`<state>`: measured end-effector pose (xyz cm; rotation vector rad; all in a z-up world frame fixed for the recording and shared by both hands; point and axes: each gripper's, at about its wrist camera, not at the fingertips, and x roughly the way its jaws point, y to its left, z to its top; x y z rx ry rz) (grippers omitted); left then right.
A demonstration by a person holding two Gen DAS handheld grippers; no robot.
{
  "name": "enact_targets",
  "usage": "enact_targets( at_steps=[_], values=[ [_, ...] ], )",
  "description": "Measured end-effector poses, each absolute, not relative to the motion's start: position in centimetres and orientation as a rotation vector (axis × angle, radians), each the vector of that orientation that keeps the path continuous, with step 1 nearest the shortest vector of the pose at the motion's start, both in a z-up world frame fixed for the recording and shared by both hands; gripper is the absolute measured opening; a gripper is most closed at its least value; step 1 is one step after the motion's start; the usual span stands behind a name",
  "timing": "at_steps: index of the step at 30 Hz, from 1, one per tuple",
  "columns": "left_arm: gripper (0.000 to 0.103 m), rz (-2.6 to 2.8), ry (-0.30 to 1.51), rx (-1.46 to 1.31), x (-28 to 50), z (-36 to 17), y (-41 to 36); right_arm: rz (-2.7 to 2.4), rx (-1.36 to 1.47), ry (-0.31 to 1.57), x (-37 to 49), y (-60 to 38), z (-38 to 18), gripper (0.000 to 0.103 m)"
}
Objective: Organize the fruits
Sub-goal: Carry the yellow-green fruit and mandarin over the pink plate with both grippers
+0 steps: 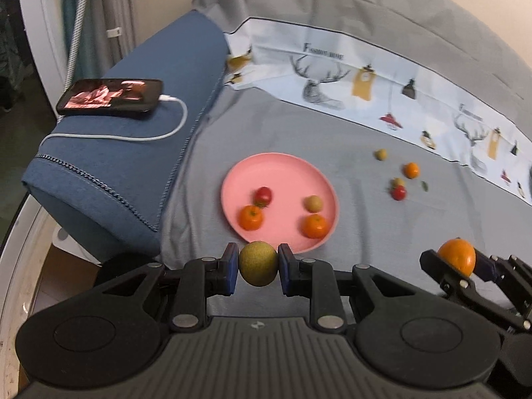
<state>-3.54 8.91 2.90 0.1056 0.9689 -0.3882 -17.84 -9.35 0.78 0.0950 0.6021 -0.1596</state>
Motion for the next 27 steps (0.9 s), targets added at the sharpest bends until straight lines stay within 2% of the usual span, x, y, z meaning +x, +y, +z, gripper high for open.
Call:
enact_targets(
  at_steps=[27],
  values=[
    [0.028, -0.379, 1.099, 0.165, 9.0, -6.0, 4.3, -0.133, 0.082, 0.841, -2.0, -11.1, -7.5, 0.04]
  ],
)
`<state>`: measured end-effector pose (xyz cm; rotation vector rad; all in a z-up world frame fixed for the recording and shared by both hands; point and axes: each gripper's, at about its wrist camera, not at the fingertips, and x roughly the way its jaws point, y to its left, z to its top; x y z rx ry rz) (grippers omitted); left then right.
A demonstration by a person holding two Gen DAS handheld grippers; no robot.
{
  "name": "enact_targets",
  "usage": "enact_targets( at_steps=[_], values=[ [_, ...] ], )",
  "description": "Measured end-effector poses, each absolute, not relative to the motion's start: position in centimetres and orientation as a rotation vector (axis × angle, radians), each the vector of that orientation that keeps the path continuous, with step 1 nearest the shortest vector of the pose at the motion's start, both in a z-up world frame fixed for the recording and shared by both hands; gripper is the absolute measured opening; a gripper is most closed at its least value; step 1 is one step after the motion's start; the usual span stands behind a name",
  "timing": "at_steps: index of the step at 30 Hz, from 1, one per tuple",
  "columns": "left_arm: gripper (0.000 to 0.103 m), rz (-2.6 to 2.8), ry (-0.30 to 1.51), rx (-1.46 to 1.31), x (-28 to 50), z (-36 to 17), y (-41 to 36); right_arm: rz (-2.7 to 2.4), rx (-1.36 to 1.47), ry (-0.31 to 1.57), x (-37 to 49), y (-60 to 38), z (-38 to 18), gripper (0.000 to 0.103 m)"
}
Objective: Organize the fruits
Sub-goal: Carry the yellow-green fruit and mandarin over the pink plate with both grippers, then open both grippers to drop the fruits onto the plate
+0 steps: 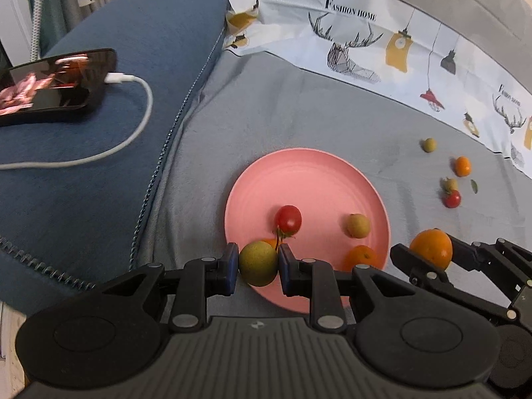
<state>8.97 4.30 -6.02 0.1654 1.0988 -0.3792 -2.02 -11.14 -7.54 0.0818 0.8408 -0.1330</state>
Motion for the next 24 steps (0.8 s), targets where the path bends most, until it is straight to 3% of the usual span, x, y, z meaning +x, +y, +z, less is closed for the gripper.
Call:
enact_targets(
  at_steps=[19, 21, 23, 24],
  values=[
    [0.028, -0.393, 1.138, 0.248, 12.4, -10.5, 1.5, -0.084, 0.067, 0.908, 2.4, -11.8, -12.1, 0.04],
    [0.04, -0.4, 1.124, 0.259, 12.5, -10.5, 1.4, -0.081, 0.064, 0.906, 2.7, -12.0, -12.2, 0.041],
    [0.095, -0.406, 1.101, 0.257, 12.6, -10.1, 1.4, -0.065, 0.06, 0.899, 2.9, -12.1, -12.1, 0.042],
    [0.101, -0.402, 1.067, 0.244, 12.5, -9.6, 1.6, -0.054, 0.051, 0.892, 3.1, -12.0, -12.0, 0.052]
  ],
)
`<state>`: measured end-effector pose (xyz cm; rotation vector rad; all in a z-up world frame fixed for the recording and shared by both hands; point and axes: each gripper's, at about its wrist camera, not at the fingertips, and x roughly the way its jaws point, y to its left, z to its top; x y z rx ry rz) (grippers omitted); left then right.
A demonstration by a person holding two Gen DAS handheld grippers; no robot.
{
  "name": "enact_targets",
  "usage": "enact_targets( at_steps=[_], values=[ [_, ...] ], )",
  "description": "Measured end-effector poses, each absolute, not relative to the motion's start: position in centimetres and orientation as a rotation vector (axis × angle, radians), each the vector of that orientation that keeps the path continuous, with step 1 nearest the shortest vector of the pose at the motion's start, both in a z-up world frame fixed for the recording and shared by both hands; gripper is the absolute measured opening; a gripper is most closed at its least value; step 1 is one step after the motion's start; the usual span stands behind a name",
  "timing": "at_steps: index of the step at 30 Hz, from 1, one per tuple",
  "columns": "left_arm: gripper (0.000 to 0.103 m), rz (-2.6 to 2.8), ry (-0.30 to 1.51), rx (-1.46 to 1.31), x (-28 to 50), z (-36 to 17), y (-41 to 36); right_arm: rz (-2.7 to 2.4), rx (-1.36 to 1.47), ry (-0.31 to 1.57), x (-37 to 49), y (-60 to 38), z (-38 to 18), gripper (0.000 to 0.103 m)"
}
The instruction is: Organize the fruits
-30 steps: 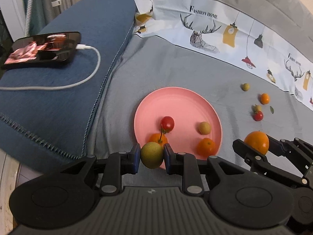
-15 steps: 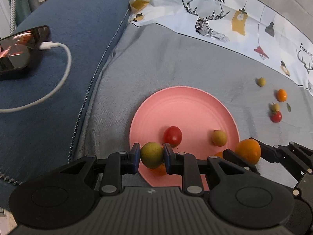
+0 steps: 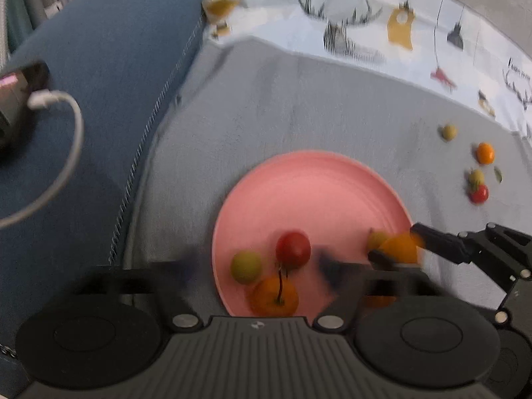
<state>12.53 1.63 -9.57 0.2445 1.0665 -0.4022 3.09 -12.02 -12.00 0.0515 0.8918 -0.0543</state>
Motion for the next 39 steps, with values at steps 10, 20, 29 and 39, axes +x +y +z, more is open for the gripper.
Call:
enact_targets(
  at_steps=[10, 20, 29, 39],
  values=[
    [0.103, -0.419, 1.05, 0.266, 8.7, -8.0, 3.5, -0.087, 0.054, 0.915, 0.2, -11.3, -9.9, 0.096],
    [0.103, -0.356, 1.063, 0.2, 2.6, -5.3, 7.3, -0.18, 0.061, 0.893, -6.4, -9.3, -6.1, 0.102],
    [0.103, -0.362, 0.971, 0.17, -1.6, -1.6, 9.0, -0.193, -0.02, 0.78, -11.7, -7.0, -2.3, 0.102],
    [0.103, -0.389, 0.905, 0.165, -5.4, 0.5, 9.4, -0.226, -0.021, 0.684, -16.1, -6.3, 0.1, 0.102]
  ],
)
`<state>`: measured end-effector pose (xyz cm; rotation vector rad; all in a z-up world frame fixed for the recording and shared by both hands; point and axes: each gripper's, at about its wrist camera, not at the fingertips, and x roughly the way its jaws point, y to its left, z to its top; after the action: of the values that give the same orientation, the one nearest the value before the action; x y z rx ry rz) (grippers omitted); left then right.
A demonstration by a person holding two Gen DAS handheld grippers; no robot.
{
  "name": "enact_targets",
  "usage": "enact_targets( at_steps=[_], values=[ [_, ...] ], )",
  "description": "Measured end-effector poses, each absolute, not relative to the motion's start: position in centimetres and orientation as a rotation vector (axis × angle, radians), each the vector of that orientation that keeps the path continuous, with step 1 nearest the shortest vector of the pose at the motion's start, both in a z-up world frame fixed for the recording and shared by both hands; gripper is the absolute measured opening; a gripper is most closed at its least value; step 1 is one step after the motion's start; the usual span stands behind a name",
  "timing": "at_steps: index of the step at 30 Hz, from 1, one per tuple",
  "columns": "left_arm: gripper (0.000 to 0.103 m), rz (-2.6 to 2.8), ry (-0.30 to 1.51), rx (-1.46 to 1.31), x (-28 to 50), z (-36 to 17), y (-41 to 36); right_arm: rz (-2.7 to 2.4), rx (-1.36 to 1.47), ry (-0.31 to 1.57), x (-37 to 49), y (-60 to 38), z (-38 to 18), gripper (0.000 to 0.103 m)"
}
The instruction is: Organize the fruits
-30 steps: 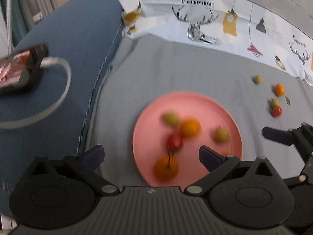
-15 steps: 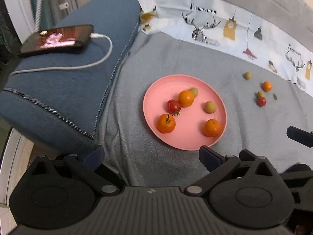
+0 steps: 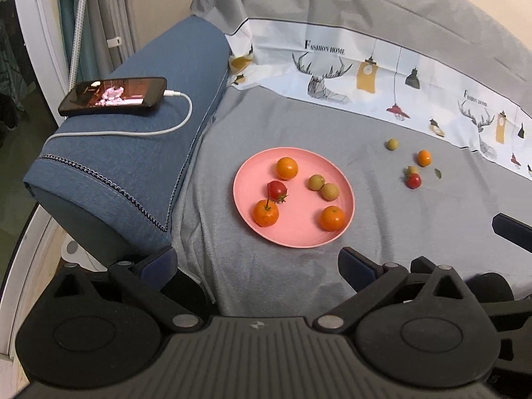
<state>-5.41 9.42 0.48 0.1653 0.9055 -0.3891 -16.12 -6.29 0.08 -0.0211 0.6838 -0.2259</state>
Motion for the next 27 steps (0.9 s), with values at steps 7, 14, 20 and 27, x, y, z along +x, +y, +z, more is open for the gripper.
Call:
enact_targets(
  at_steps=[7, 14, 20, 27],
  values=[
    [0.103, -0.398, 0.867, 0.173, -7.1, 1.6, 9.6, -0.238, -0.01, 0.646, -17.5, -6.2, 0.9, 0.102],
    [0.103, -0.389, 0.85, 0.165, -7.9, 2.1, 10.3, -0.231, 0.001, 0.637, -18.3, -5.8, 1.1, 0.102],
    [0.103, -0.381, 0.843, 0.154, -8.0, 2.4, 10.8, -0.236, -0.002, 0.629, -18.6, -5.5, 1.3, 0.102],
    [0.103, -0.382, 0.837, 0.15, -8.2, 2.4, 10.9, -0.237, -0.006, 0.625, -18.7, -5.3, 1.5, 0.102]
  ],
)
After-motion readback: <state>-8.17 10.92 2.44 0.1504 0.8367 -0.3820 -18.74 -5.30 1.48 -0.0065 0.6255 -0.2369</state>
